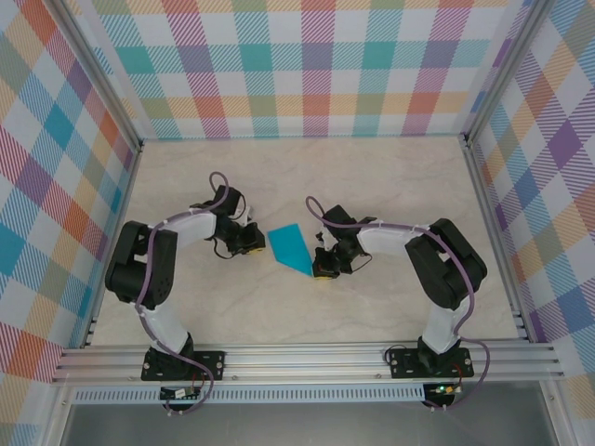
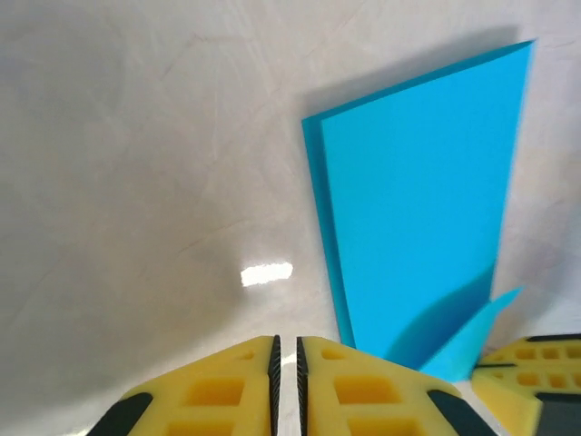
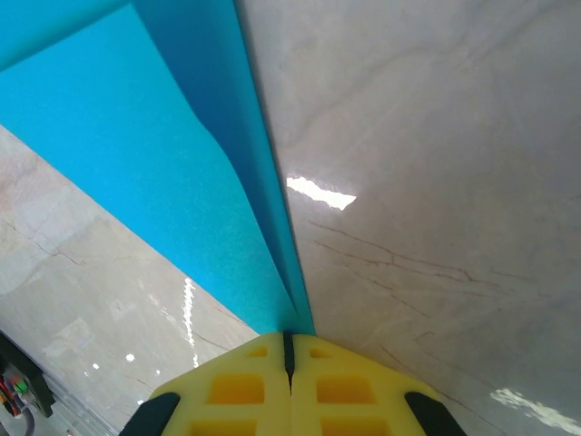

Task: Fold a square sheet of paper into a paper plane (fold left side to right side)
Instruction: Third fold the triangle at the center of the table.

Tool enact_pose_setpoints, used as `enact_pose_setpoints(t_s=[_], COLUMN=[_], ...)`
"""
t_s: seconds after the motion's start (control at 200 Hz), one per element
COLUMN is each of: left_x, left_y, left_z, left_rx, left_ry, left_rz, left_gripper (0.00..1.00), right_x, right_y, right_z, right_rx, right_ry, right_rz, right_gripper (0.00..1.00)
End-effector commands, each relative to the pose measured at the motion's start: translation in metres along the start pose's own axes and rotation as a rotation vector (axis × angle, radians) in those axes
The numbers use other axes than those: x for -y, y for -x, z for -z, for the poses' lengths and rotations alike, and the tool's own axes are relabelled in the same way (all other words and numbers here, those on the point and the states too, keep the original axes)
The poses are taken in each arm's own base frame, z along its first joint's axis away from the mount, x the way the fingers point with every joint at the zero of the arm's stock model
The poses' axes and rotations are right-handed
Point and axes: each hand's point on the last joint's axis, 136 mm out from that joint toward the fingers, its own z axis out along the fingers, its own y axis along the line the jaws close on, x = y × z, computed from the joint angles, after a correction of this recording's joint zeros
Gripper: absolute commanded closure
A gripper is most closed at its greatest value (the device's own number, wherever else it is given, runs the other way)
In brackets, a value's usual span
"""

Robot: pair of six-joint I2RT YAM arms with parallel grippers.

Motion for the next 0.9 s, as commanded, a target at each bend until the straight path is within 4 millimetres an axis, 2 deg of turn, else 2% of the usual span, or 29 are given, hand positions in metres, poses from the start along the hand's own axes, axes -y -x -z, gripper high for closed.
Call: enact_pose_setpoints(t_s=[0.0,0.09,0.21,0.38,0.65,0.895], left_x=[0.024,0.050,0.077,0.098,0.076,0.067], left_y=[-0.002,-0.016,-0.040,-0.061,-0.061,-0.060], left_z=[0.021,0.021,0.005,-0.024,-0.047,-0.053], left_rx=[0.057,0.037,-0.026,-0.100,-0.166,-0.199], left_ry=[-0.099,-0.163,-0.184,-0.165,-0.034,0.002], left_rz=[0.008,-0.035,-0.096,-0.170,-0.225,-0.239], left_gripper=[0.84,0.84,0.85,0.86,0.87,0.88], right_x=[0.032,0.032,0.034,0.036,0.036,0.039], right_y=[-0.029,-0.028,-0.028,-0.028,-0.028,-0.029], right_z=[-0.006,-0.008,-0.009,-0.010,-0.011,-0.012], right_rx=[-0.097,-0.099,-0.101,-0.103,-0.111,-0.117], right_ry=[-0.114,-0.115,-0.120,-0.127,-0.129,-0.141], right_rz=[-0.066,-0.068,-0.072,-0.076,-0.076,-0.078], right_gripper=[1.00,1.00,1.00,1.00,1.00,1.00])
